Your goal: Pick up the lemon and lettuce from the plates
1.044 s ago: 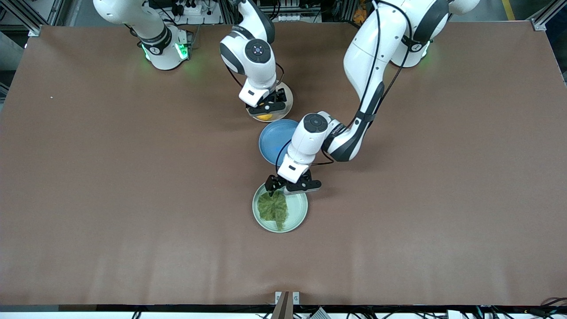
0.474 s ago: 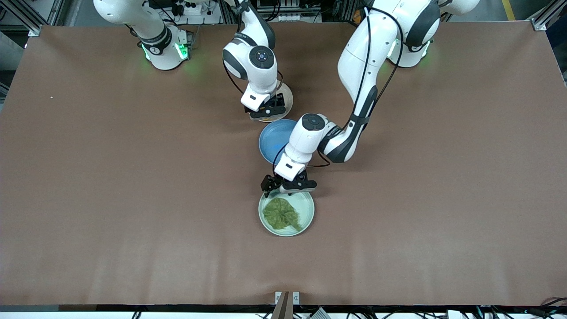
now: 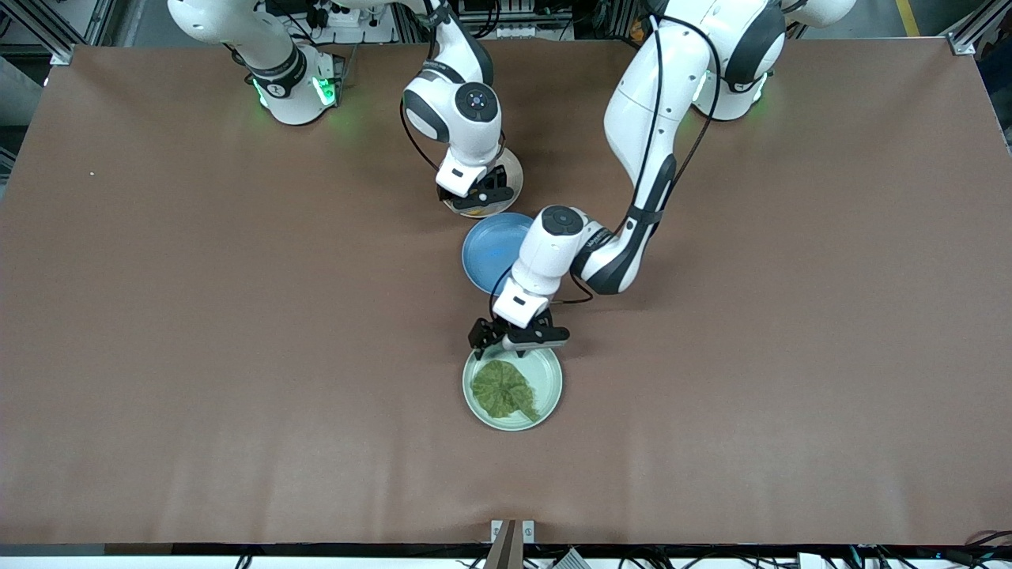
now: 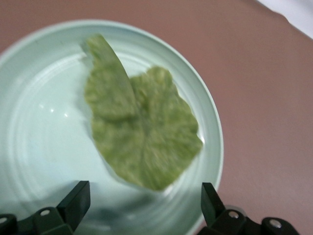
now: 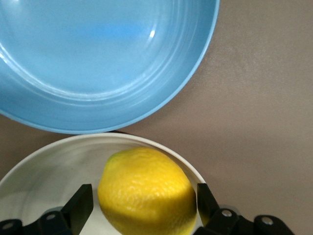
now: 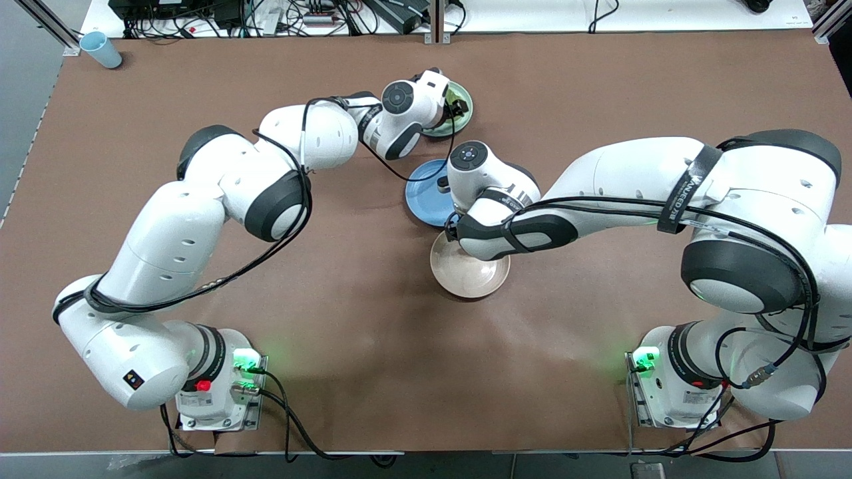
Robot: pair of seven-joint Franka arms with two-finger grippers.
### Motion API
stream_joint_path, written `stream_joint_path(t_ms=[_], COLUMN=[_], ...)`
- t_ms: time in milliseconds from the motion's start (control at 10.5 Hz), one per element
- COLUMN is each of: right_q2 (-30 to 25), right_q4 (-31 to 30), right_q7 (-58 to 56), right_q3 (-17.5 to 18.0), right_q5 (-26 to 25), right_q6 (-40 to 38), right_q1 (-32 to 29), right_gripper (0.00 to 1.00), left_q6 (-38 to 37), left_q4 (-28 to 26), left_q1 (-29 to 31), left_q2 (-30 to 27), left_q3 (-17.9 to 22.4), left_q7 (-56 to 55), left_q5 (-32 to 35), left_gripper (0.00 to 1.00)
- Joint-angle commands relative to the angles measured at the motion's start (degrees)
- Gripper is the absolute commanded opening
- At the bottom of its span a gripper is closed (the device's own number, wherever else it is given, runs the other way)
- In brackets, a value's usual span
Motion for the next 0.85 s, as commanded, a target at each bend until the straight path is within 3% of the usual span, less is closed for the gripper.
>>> stream_joint_path(t_ms=[0,95,190,380,759], right_q2=[0.7,0.7,0.5,0.1,-1.2], right_q4=[0.1,0.5,0.6,3.1,10.0], right_q7=[1.1,1.0,0.6,0.1,-6.1], right_q3=[-0.5,-0.5,-0.5,-0.8,-1.1], right_q5=[-2.3,-2.3,-2.3,-2.3,-2.2], right_q6=[0.3,-0.2,-0.5,-5.3,-14.2], right_q1=[0.9,0.7,0.3,-0.2,-7.5], right_gripper=[0.51,0.33,0.27,0.24,0.24], left_q6=[0.8,0.8,0.8,0.8,0.8], left_q4=[1.5,1.5,1.5,1.5,3.1], left_q1=[-0.9,-0.9,-0.9,-0.9,-1.1], left_q2=[1.2,1.4,1.6,1.9,2.9], left_q3=[3.5,4.4,4.9,4.9,4.9], left_q7=[0.2,2.0,3.1,3.5,5.2], left_q5=[-0.8,-0.7,-0.8,-0.7,0.4], left_gripper=[1.0,1.0,1.0,1.0,1.0])
